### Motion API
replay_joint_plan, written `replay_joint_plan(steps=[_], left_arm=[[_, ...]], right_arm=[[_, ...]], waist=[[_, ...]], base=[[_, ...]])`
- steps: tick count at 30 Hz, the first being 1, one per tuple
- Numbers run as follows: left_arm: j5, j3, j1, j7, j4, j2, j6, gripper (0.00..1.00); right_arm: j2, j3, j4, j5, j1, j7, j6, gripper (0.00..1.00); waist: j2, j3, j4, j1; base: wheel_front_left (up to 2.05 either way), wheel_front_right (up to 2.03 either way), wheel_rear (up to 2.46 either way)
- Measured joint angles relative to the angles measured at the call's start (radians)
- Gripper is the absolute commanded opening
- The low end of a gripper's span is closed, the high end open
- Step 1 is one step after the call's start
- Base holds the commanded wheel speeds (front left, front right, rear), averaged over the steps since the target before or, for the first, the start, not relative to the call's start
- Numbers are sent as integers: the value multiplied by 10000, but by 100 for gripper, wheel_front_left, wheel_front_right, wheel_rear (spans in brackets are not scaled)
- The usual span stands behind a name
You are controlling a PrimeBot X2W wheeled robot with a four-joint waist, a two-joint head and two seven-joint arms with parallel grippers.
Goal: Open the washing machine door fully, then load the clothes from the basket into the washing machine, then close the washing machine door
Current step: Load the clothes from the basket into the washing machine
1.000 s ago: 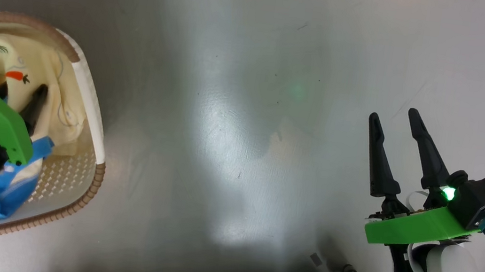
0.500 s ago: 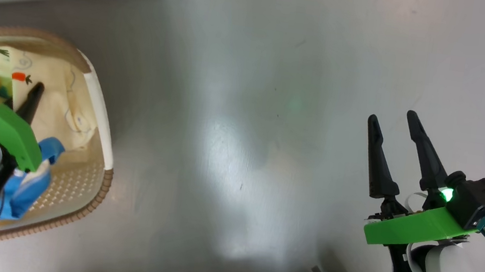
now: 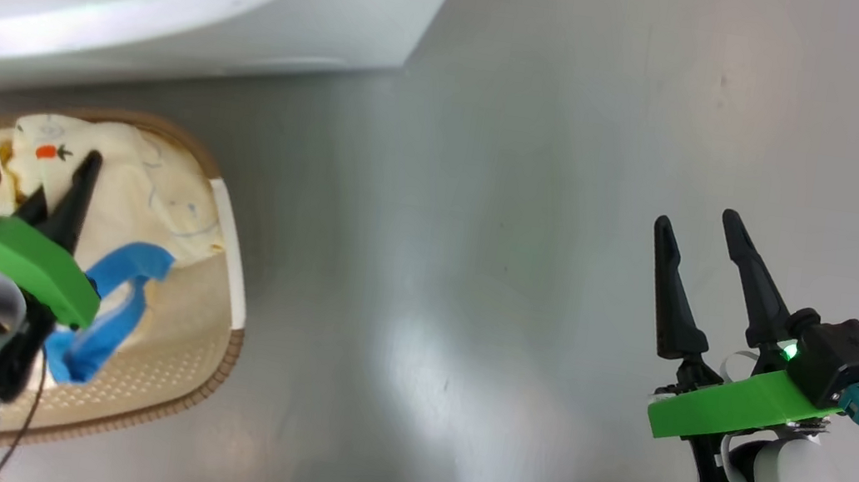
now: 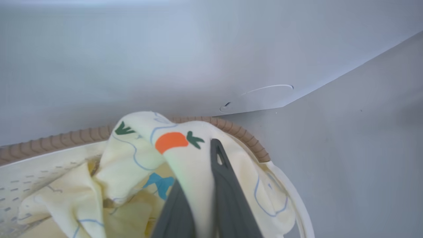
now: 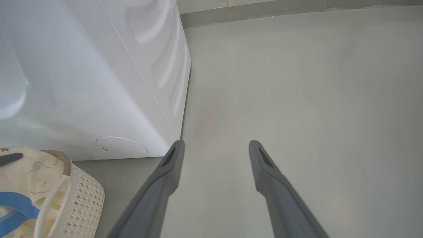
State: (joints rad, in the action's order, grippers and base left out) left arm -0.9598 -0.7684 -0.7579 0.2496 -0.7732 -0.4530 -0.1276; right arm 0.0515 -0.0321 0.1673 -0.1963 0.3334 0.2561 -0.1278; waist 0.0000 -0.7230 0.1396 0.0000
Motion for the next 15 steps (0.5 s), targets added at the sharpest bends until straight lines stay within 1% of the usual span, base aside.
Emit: replay_joint_plan(steps=[4, 5, 6, 15], left_arm=[[803, 1055, 821, -2, 623, 282, 0, 0], [803, 1055, 821, -2, 623, 282, 0, 0], [1018, 1310, 995, 0, 786, 357, 0, 0], [2698, 3478, 2289, 0, 2491, 895, 0, 0]], right_arm=[[2, 12, 144, 31, -4, 0, 0, 100], [2, 12, 144, 31, -4, 0, 0, 100], [2, 12, 182, 31, -6, 0, 0, 100], [6, 6, 445, 100, -75, 0, 0, 100]], waist=[[0, 486, -151, 0], [0, 486, -151, 0], [0, 605, -188, 0], [0, 1599, -491, 0]], base=[[0, 0, 0], [0, 0, 0], [0, 0, 0], [0, 0, 0]])
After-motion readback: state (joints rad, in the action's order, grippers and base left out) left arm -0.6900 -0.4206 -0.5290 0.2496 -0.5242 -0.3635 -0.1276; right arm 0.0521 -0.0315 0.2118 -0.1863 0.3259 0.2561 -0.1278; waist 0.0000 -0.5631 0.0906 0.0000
